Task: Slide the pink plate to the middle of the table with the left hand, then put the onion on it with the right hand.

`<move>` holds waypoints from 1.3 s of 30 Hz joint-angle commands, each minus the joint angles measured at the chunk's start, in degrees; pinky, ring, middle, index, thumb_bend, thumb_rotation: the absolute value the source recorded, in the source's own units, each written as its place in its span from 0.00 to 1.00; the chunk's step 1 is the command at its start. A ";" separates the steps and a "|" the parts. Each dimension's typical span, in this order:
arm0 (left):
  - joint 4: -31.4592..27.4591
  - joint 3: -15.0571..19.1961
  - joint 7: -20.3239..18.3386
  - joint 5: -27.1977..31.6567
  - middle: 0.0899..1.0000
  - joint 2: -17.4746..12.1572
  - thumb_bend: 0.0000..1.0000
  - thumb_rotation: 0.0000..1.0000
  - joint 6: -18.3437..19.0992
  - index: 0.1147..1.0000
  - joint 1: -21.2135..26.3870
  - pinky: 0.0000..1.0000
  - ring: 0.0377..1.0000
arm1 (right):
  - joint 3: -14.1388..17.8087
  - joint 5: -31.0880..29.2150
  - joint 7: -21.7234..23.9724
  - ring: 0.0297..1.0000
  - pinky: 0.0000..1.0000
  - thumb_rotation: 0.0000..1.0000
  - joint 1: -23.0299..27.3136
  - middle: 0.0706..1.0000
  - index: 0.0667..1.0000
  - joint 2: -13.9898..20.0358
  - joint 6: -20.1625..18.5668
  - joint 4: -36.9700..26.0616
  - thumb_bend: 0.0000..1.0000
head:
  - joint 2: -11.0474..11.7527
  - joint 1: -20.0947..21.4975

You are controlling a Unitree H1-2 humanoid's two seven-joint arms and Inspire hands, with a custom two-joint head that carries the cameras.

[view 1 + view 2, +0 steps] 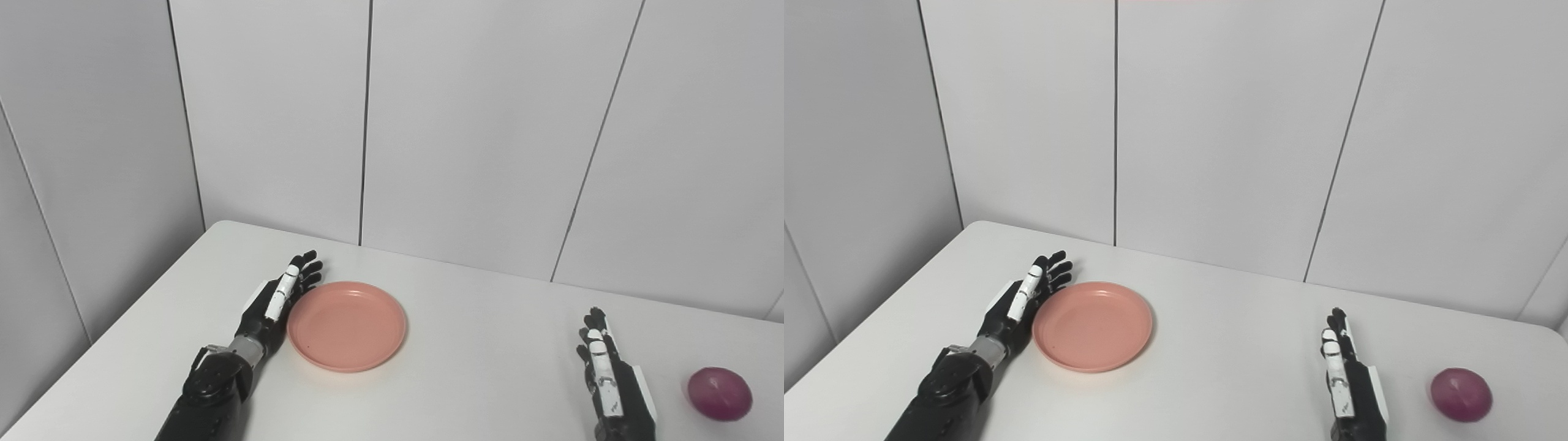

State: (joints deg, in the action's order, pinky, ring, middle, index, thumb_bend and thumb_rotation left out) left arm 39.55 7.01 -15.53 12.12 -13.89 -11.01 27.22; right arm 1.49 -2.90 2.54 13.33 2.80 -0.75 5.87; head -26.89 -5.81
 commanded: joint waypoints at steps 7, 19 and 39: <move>0.55 -1.72 -1.20 -0.57 0.91 1.93 0.65 1.00 -0.36 0.89 2.32 0.92 0.92 | -0.53 1.12 -0.60 1.00 1.00 0.98 2.97 1.00 1.00 -0.77 3.31 -0.96 0.50 | -0.51 0.97; -3.27 -2.93 -1.55 0.51 0.92 3.69 0.64 1.00 2.28 0.90 2.03 0.92 0.92 | -0.53 1.26 -1.19 1.00 1.00 0.95 3.28 1.00 1.00 -1.21 3.07 -0.83 0.53 | -1.12 1.54; -12.15 -4.13 1.50 -0.96 0.93 8.51 0.62 1.00 9.15 0.92 0.70 0.94 0.93 | -0.53 1.40 -1.41 1.00 1.00 0.95 3.59 1.00 1.00 -1.25 2.79 -0.69 0.55 | -1.52 1.62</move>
State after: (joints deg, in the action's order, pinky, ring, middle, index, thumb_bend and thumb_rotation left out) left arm 28.82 3.02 -14.15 10.80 -5.88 -1.10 25.94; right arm 0.80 -1.25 1.24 14.30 1.72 -0.75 6.68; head -28.39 -4.13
